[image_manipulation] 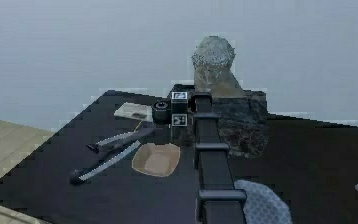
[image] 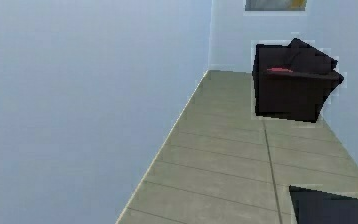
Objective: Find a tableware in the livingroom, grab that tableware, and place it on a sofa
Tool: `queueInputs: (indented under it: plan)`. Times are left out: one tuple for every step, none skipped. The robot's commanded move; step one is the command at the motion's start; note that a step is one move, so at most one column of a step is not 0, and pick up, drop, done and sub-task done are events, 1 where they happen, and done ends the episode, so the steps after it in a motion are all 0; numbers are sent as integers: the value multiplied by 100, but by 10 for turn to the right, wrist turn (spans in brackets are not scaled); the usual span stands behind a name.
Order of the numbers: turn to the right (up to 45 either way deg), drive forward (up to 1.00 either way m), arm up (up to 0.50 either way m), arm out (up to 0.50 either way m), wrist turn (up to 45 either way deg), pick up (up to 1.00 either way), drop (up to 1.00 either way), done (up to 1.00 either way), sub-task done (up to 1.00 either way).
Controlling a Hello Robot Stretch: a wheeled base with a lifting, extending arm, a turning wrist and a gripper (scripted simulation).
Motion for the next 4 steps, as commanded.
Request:
queueInputs:
  plan:
    - [0,0,0,0,450,0,0,0,0]
    - [0,0,0,0,360,0,0,0,0]
    - [0,0,-30,0,0,0,0,0,0]
    - [0,0,0,0,0,100,0,0,0]
